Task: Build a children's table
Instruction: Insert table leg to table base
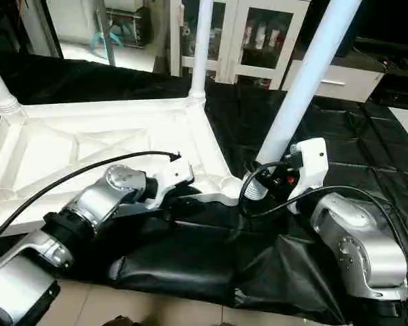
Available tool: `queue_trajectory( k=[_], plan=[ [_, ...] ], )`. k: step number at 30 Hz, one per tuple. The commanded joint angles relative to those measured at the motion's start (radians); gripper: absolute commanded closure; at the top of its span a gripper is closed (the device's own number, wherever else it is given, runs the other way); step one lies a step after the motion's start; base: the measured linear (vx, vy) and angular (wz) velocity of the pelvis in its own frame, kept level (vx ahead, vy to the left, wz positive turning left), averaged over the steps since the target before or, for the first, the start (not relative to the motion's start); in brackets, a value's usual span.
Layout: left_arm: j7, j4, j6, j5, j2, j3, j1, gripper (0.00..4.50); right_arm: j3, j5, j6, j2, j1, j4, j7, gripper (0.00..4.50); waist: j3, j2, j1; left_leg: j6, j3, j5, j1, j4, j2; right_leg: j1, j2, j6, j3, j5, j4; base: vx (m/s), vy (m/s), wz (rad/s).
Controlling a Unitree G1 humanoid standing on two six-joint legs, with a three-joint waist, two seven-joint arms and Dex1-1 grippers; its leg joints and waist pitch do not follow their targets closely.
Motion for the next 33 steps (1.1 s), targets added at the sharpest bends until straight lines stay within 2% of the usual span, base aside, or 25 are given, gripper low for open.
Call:
queue_trajectory(
  k=[1, 3, 4, 5, 6, 7, 9, 11, 12, 13, 14, 15, 16, 17, 18, 19, 20, 22, 23, 25, 26, 28, 29, 31, 33],
  plan=[
    [-0.04, 0.007, 0.009, 0.034, 0.009, -0.024, 0.009, 3.61, -0.018, 0.007, -0.008, -0.013, -0.025, -0.004, 0.016, 2.63, -0.066, 0.008, 0.0, -0.027, -0.035, -0.225, 0.025, -0.096, 0.064, 0.047, -0.073, -0.187, 0.049, -0.269, -0.079, 0.0, 0.0, 0.0],
    [-0.06, -0.015, 0.009, 0.042, 0.023, -0.031, 0.016, 3.7, -0.011, 0.012, -0.008, -0.017, -0.031, -0.003, 0.031, 2.63, -0.066, 0.007, -0.002, -0.026, -0.035, -0.225, 0.026, -0.097, 0.065, 0.047, -0.072, -0.192, 0.048, -0.255, -0.078, 0.0, 0.0, 0.0],
    [-0.065, -0.023, 0.006, 0.045, 0.028, -0.033, 0.02, 3.94, -0.01, 0.022, -0.004, -0.018, -0.034, -0.002, 0.044, 2.63, -0.067, 0.001, -0.001, -0.021, -0.033, -0.22, 0.026, -0.096, 0.064, 0.049, -0.072, -0.195, 0.048, -0.245, -0.077, 0.0, 0.0, 0.0],
    [-0.065, -0.023, 0.006, 0.045, 0.028, -0.033, 0.02, 3.94, -0.01, 0.022, -0.004, -0.018, -0.034, -0.002, 0.044, 2.63, -0.067, 0.003, 0.0, -0.02, -0.035, -0.218, 0.025, -0.097, 0.065, 0.05, -0.074, -0.199, 0.049, -0.243, -0.075, 0.0, 0.0, 0.0],
    [-0.079, -0.041, -0.015, 0.055, 0.045, -0.041, 0.033, 4.03, -0.006, 0.05, 0.009, -0.017, -0.033, -0.002, 0.077, 2.63, -0.067, -0.004, -0.001, -0.015, -0.033, -0.212, 0.026, -0.097, 0.066, 0.049, -0.073, -0.201, 0.049, -0.24, -0.076, 0.0, 0.0, 0.0],
    [-0.09, -0.049, -0.031, 0.062, 0.054, -0.045, 0.041, 4.11, -0.004, 0.065, 0.015, -0.016, -0.032, -0.004, 0.093, 2.63, -0.067, -0.001, 0.0, -0.008, -0.035, -0.203, 0.023, -0.097, 0.067, 0.053, -0.076, -0.205, 0.05, -0.232, -0.073, 0.0, 0.0, 0.0],
    [-0.131, -0.115, -0.061, 0.062, 0.099, -0.053, 0.085, 4.22, 0.009, 0.081, 0.029, -0.01, -0.028, -0.008, 0.111, 2.63, -0.066, 0.003, -0.001, -0.005, -0.035, -0.203, 0.024, -0.099, 0.068, 0.052, -0.075, -0.203, 0.05, -0.235, -0.074, 0.0, 0.0, 0.0],
    [-0.151, -0.145, -0.07, 0.06, 0.119, -0.053, 0.105, 4.43, 0.011, 0.088, 0.034, -0.004, -0.028, -0.01, 0.113, 2.63, -0.063, 0.006, -0.005, -0.014, -0.033, -0.216, 0.028, -0.102, 0.069, 0.049, -0.073, -0.204, 0.05, -0.249, -0.075, 0.0, 0.0, 0.0],
    [-0.175, -0.221, -0.072, 0.054, 0.156, -0.047, 0.151, 4.43, 0.003, 0.113, 0.049, 0.017, -0.02, -0.019, 0.11, 2.63, -0.062, 0.009, -0.007, -0.022, -0.032, -0.234, 0.032, -0.103, 0.069, 0.045, -0.072, -0.203, 0.051, -0.267, -0.077, 0.0, 0.0, 0.0],
    [-0.178, -0.229, -0.072, 0.053, 0.16, -0.046, 0.156, 4.49, 0.001, 0.116, 0.051, 0.019, -0.019, -0.02, 0.109, 2.63, -0.061, 0.01, -0.008, -0.031, -0.034, -0.249, 0.032, -0.106, 0.071, 0.046, -0.074, -0.2, 0.052, -0.282, -0.077, 0.0, 0.0, 0.0],
    [-0.179, -0.253, -0.068, 0.051, 0.169, -0.041, 0.171, 4.49, -0.001, 0.126, 0.059, 0.025, -0.014, -0.024, 0.111, 2.63, -0.059, 0.001, -0.012, -0.032, -0.032, -0.255, 0.033, -0.107, 0.069, 0.044, -0.071, -0.196, 0.052, -0.296, -0.081, 0.0, 0.0, 0.0],
    [-0.18, -0.322, -0.048, 0.043, 0.193, -0.035, 0.21, 4.49, 0.015, 0.145, 0.075, 0.016, 0.012, -0.046, 0.146, 2.63, -0.061, 0.0, -0.012, -0.036, -0.032, -0.254, 0.035, -0.106, 0.07, 0.045, -0.072, -0.194, 0.052, -0.304, -0.079, 0.0, 0.0, 0.0],
    [-0.18, -0.413, -0.016, 0.041, 0.227, -0.031, 0.262, 4.49, 0.075, 0.172, 0.09, -0.025, 0.064, -0.096, 0.249, 2.63, -0.062, -0.005, -0.008, -0.029, -0.036, -0.238, 0.031, -0.107, 0.076, 0.053, -0.077, -0.197, 0.053, -0.278, -0.069, 0.0, 0.0, 0.0],
    [-0.18, -0.413, -0.016, 0.041, 0.227, -0.031, 0.262, 4.49, 0.075, 0.172, 0.09, -0.025, 0.064, -0.096, 0.249, 2.63, -0.059, -0.001, -0.006, -0.023, -0.034, -0.233, 0.03, -0.108, 0.077, 0.051, -0.075, -0.192, 0.054, -0.271, -0.07, 0.0, 0.0, 0.0],
    [-0.177, -0.424, -0.016, 0.044, 0.232, -0.032, 0.269, 4.49, 0.09, 0.169, 0.088, -0.03, 0.069, -0.098, 0.264, 2.63, -0.054, -0.01, -0.012, -0.014, -0.03, -0.249, 0.032, -0.11, 0.072, 0.045, -0.07, -0.183, 0.053, -0.302, -0.079, 0.0, 0.0, 0.0],
    [-0.173, -0.425, -0.016, 0.045, 0.231, -0.03, 0.271, 4.49, 0.095, 0.163, 0.085, -0.027, 0.065, -0.091, 0.263, 2.63, -0.056, -0.007, -0.012, -0.02, -0.033, -0.253, 0.03, -0.11, 0.07, 0.046, -0.073, -0.174, 0.053, -0.341, -0.08, 0.0, 0.0, 0.0],
    [-0.158, -0.426, -0.019, 0.049, 0.23, -0.024, 0.275, 4.49, 0.114, 0.135, 0.075, -0.022, 0.045, -0.058, 0.257, 2.63, -0.057, -0.02, -0.014, -0.021, -0.032, -0.252, 0.03, -0.109, 0.071, 0.045, -0.074, -0.167, 0.052, -0.36, -0.083, 0.0, 0.0, 0.0],
    [-0.143, -0.426, -0.024, 0.054, 0.226, -0.017, 0.279, 4.49, 0.133, 0.112, 0.067, -0.021, 0.027, -0.034, 0.259, 2.63, -0.053, -0.013, -0.015, -0.037, -0.036, -0.264, 0.033, -0.111, 0.07, 0.039, -0.076, -0.149, 0.053, -0.422, -0.088, 0.0, 0.0, 0.0],
    [-0.136, -0.425, -0.026, 0.056, 0.224, -0.013, 0.282, 4.49, 0.141, 0.106, 0.065, -0.022, 0.021, -0.027, 0.263, 2.63, -0.053, -0.015, -0.016, -0.041, -0.036, -0.271, 0.034, -0.11, 0.07, 0.037, -0.075, -0.147, 0.053, -0.427, -0.087, 0.0, 0.0, 0.0],
    [-0.117, -0.435, -0.029, 0.065, 0.216, 0.001, 0.292, 4.49, 0.154, 0.094, 0.055, -0.024, 0.004, -0.011, 0.268, 2.63, -0.053, -0.017, -0.016, -0.047, -0.037, -0.277, 0.035, -0.112, 0.07, 0.037, -0.076, -0.138, 0.054, -0.423, -0.089, 0.0, 0.0, 0.0],
    [-0.106, -0.46, 0.001, 0.056, 0.207, 0.016, 0.303, 4.49, 0.158, 0.085, 0.046, -0.027, -0.004, -0.002, 0.266, 2.63, -0.054, -0.012, -0.015, -0.048, -0.037, -0.274, 0.035, -0.112, 0.07, 0.037, -0.076, -0.14, 0.055, -0.412, -0.087, 0.0, 0.0, 0.0],
    [-0.111, -0.472, 0.012, 0.053, 0.206, 0.017, 0.305, 4.49, 0.161, 0.078, 0.039, -0.029, -0.008, 0.004, 0.266, 2.63, -0.056, -0.015, -0.015, -0.046, -0.036, -0.256, 0.033, -0.111, 0.069, 0.039, -0.074, -0.149, 0.055, -0.37, -0.083, 0.0, 0.0, 0.0],
    [-0.115, -0.473, 0.013, 0.059, 0.208, 0.012, 0.303, 4.49, 0.165, 0.063, 0.027, -0.029, -0.015, 0.014, 0.263, 2.63, -0.057, -0.01, -0.014, -0.046, -0.036, -0.249, 0.032, -0.111, 0.068, 0.04, -0.074, -0.153, 0.055, -0.356, -0.081, 0.0, 0.0, 0.0],
    [-0.117, -0.462, 0.004, 0.074, 0.209, 0.003, 0.292, 4.49, 0.173, 0.046, 0.015, -0.032, -0.023, 0.027, 0.266, 2.63, -0.059, -0.014, -0.015, -0.037, -0.034, -0.227, 0.029, -0.109, 0.067, 0.043, -0.071, -0.164, 0.054, -0.312, -0.078, 0.0, 0.0, 0.0],
    [-0.117, -0.452, 0.001, 0.078, 0.206, 0.003, 0.284, 4.49, 0.182, 0.031, 0.007, -0.038, -0.026, 0.033, 0.274, 2.63, -0.058, -0.012, -0.014, -0.035, -0.033, -0.232, 0.031, -0.109, 0.067, 0.042, -0.072, -0.166, 0.054, -0.318, -0.079, 0.0, 0.0, 0.0]
  ],
)
